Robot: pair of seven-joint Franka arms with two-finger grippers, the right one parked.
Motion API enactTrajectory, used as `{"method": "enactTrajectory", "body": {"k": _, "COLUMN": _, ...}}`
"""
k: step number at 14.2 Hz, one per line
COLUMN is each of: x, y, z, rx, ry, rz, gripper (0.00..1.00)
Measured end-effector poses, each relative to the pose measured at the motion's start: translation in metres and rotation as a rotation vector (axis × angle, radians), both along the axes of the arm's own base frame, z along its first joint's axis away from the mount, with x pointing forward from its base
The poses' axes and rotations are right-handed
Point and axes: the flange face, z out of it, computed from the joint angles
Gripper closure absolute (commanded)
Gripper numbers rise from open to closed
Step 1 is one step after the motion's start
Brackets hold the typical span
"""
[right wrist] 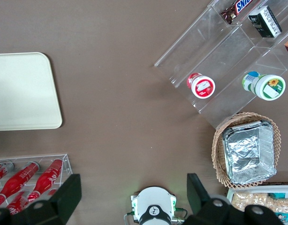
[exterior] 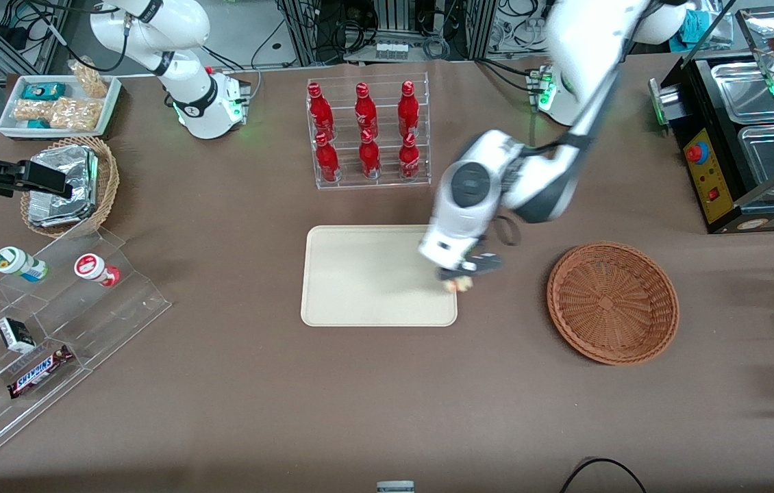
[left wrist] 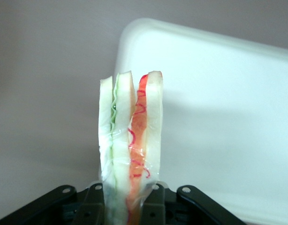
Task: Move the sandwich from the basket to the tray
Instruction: 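Lift the sandwich and carry it with the left gripper over the cream tray, then lower the sandwich onto the tray and open the left gripper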
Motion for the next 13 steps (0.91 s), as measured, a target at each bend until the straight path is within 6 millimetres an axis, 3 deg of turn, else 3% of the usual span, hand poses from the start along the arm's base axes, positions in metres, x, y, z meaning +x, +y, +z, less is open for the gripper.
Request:
{"method": "enactTrajectory", "body": {"k": 4, "x": -0.031, "y": -0.081, "z": -0.048, "rx": -0.006, "ry": 0.021, "rz": -0.092, "gripper": 0.81}}
{"method": "enactTrajectory", "body": {"k": 5, "x": -0.039, "y": -0.1, "z": -0.059, "rx": -0.008, "ry": 0.017, "rz": -0.096, "gripper": 0.78}}
{"method": "enactTrajectory", "body": {"k": 6, "x": -0.044, "y": -0.114, "z": -0.068, "rx": -0.008, "ry": 0.007, "rz": -0.097, "gripper": 0.69}}
{"method": "enactTrajectory", "body": {"k": 8, "x": -0.043, "y": -0.126, "z": -0.085, "rx": 0.01, "ry": -0.015, "rz": -0.092, "gripper": 0.55}}
{"method": "enactTrajectory", "body": {"k": 9, "x": -0.04, "y": -0.128, "z": -0.088, "rx": 0.014, "ry": -0.023, "rz": -0.089, "gripper": 0.4}}
{"method": "enactTrajectory", "body": {"k": 10, "x": -0.038, "y": -0.129, "z": -0.088, "rx": 0.016, "ry": -0.031, "rz": -0.088, "gripper": 0.09}}
{"method": "enactTrajectory", "body": {"k": 11, "x": -0.035, "y": -0.128, "z": -0.088, "rx": 0.02, "ry": -0.037, "rz": -0.086, "gripper": 0.0}}
{"method": "enactTrajectory", "body": {"k": 13, "x": -0.031, "y": -0.126, "z": -0.091, "rx": 0.025, "ry": -0.043, "rz": -0.083, "gripper": 0.0}}
